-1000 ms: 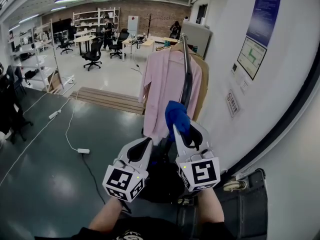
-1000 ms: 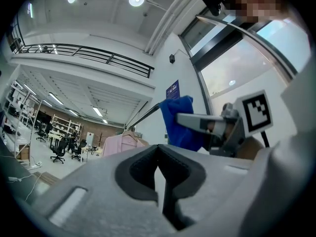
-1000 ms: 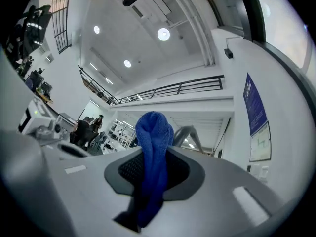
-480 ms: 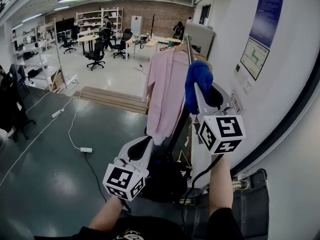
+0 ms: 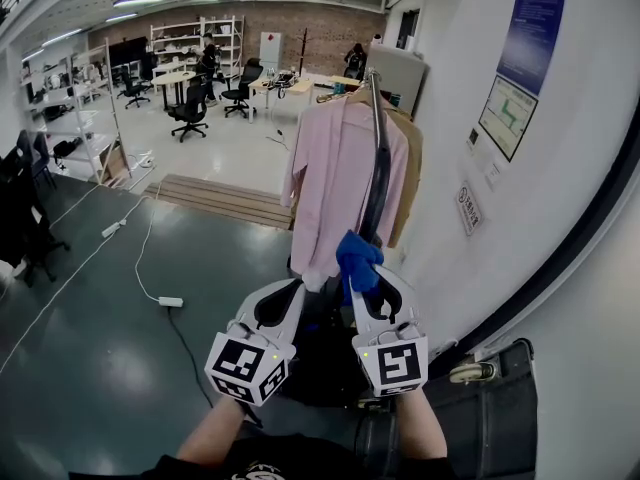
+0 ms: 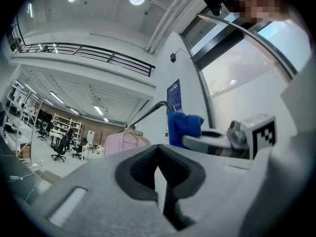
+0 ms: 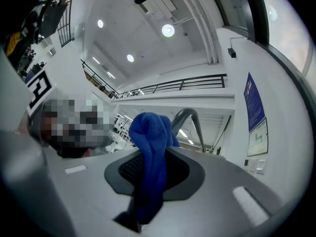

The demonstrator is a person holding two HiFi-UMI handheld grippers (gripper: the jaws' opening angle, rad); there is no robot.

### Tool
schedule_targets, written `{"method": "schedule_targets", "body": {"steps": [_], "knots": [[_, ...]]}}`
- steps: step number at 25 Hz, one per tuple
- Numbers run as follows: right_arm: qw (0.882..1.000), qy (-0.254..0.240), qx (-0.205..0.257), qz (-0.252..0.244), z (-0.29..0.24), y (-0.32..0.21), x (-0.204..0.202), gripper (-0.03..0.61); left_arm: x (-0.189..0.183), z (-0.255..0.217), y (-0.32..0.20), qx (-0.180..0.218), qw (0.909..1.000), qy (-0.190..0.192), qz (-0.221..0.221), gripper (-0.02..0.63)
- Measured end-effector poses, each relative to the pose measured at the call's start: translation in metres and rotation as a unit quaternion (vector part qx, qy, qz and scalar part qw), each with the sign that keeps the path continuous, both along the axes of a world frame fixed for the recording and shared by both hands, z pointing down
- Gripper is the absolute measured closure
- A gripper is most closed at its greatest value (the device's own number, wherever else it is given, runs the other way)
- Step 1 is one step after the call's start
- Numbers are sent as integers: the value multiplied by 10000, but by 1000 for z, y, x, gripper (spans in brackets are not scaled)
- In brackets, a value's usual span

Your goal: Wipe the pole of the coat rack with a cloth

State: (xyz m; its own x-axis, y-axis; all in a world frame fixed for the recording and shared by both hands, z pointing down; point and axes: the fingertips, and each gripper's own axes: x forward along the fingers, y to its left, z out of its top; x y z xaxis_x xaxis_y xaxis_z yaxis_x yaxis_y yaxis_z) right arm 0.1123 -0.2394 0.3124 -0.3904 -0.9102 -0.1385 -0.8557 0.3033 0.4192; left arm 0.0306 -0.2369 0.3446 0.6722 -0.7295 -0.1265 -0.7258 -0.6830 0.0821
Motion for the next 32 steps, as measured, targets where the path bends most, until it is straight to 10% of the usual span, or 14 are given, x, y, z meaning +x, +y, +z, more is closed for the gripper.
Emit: {"method": "schedule_targets", "body": {"steps": [11,25,32], "knots": [[9985,-42,-545,-4,79,0,-10,508,1,4,2,-43,10000,0,-36,610],[9964,-487,672,198,-94,-17,12,505,-16,3,5,-33,9997,70,-212,609],[9947,-835,500,336,-145,-66,47,505,-13,0,5,-17,9999,45,-163,609]]}}
